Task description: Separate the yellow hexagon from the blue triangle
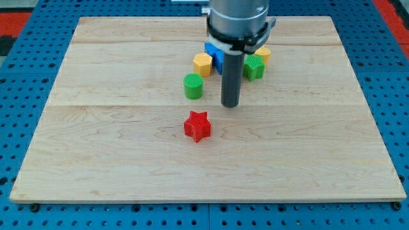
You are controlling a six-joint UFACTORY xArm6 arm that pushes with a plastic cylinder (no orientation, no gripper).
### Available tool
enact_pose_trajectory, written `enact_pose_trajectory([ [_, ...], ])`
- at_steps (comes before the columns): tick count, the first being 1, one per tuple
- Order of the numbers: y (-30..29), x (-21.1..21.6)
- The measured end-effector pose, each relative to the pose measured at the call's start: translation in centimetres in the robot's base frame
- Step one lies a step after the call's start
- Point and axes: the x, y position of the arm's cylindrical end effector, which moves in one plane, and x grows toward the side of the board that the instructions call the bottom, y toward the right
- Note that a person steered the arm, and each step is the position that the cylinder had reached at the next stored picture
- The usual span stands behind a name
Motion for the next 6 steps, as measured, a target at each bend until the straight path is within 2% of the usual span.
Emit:
enact_pose_trajectory([
  [2,-2.3,-6.4],
  [4,-5.7,-8.6],
  [5,-6.1,-11.6],
  [6,-2.9,-13.4],
])
